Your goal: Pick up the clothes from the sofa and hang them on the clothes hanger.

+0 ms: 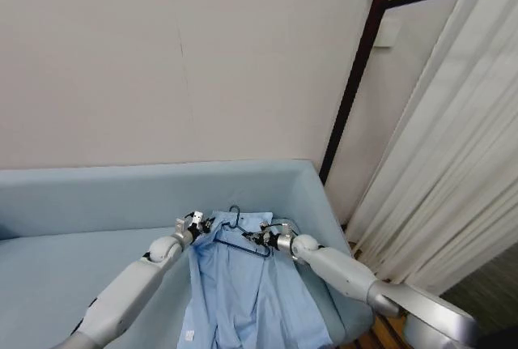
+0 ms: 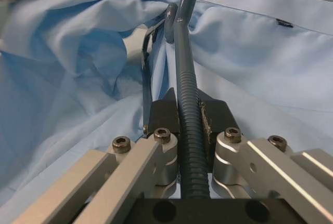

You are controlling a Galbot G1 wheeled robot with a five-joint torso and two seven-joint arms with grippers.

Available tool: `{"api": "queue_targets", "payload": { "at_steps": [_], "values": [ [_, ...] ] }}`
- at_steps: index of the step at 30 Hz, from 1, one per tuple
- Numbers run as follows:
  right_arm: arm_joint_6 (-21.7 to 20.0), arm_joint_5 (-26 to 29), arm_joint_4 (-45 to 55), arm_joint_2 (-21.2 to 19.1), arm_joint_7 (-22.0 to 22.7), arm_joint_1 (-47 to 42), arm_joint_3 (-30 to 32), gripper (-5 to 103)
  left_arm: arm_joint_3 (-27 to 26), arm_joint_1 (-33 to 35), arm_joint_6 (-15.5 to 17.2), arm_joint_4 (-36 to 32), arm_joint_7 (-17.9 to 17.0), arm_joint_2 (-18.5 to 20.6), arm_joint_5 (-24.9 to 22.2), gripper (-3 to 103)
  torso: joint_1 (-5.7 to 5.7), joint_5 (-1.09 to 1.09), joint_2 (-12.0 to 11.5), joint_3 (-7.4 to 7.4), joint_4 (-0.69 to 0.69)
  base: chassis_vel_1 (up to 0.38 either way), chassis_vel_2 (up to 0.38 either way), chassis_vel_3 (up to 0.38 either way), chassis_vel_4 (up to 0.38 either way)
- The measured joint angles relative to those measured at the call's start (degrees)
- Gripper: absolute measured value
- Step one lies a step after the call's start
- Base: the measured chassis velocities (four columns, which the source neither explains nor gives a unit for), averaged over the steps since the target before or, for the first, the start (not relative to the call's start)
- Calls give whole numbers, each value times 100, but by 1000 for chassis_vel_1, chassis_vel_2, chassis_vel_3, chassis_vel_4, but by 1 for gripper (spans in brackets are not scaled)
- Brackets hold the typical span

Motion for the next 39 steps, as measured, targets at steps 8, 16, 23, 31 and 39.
{"api": "queue_targets", "payload": {
  "at_steps": [8,16,23,31,39],
  "values": [
    [66,-83,-8,160,-110,101,-87,8,124,-22,-10,94,-5,-104,88,0,0,1,0,0,-1,0,0,0,0],
    [62,-197,-92,270,-132,190,-125,8,288,-123,-20,346,-189,-405,207,2,0,1,0,0,-2,0,0,0,0],
    [452,-809,-587,498,379,302,-133,12,314,-93,-5,240,-331,-410,215,28,0,2,0,0,1,0,0,0,0],
    [758,-1379,-220,217,1003,259,-143,45,160,51,87,-35,-338,-304,193,57,1,3,-1,0,-1,0,0,0,0],
    [345,-1475,1300,-633,1803,-31,33,73,-260,821,231,-838,-383,-119,246,89,0,2,0,-1,-1,0,0,0,0]
  ]
}}
